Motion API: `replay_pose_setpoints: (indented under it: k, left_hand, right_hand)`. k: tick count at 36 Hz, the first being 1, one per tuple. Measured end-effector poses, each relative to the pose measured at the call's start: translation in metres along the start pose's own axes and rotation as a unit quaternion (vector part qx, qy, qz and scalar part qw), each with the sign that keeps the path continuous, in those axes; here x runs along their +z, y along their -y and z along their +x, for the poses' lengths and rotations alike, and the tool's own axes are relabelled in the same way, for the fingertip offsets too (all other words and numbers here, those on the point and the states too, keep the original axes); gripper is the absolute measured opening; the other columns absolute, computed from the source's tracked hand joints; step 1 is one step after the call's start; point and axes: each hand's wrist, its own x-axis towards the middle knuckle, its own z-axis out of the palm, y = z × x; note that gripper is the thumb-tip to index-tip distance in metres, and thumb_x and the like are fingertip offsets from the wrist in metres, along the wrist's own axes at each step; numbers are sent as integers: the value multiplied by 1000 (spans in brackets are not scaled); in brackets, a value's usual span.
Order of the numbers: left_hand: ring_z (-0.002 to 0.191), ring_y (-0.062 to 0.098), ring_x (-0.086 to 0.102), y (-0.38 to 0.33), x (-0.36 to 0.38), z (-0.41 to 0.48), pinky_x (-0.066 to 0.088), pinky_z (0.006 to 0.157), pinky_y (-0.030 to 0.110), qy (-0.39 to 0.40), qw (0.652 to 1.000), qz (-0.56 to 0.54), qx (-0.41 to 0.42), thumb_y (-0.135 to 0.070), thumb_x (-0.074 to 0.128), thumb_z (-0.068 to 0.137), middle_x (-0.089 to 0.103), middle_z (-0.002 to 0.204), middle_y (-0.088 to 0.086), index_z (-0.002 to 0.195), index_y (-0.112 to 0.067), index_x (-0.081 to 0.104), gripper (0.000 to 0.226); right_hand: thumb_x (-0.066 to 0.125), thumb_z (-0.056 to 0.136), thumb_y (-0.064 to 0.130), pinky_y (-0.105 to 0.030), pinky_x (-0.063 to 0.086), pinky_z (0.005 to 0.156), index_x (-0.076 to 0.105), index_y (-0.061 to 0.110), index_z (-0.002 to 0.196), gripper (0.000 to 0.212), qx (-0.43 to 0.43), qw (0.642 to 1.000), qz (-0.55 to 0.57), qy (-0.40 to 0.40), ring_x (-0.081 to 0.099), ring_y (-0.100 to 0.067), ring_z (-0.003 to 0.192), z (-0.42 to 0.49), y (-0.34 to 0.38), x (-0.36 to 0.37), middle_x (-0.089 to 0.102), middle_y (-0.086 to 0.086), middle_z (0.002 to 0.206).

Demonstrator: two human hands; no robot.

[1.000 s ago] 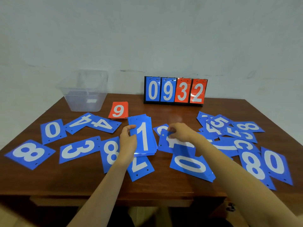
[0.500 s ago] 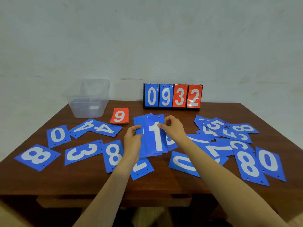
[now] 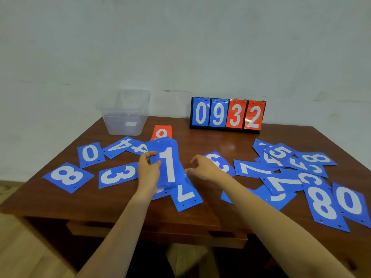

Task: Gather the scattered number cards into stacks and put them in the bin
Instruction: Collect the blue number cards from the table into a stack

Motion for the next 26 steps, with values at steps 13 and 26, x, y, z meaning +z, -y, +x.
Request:
replay_pose_setpoints:
  k: [13, 26]
  left_hand:
    - [109, 18, 58, 14, -46, 10, 56, 84, 44, -54, 997, 51, -35, -6, 56, 93, 42, 140, 2, 110, -26, 53, 27]
    - [105, 18, 60, 14, -39, 8, 58, 79, 40, -35, 996, 60, -58, -8, 56, 93, 46, 137, 3, 110, -26, 53, 25]
  right_hand:
    - [76, 75, 40, -54, 25, 112, 18, 24, 150, 96, -19, 974, -147, 170, 9, -35, 143, 13, 24, 29, 17, -7, 154]
    - [80, 66, 51, -53, 38, 103, 25, 27, 144, 98, 36, 946, -248, 207, 30, -38, 133, 30, 13, -5, 16, -7, 146]
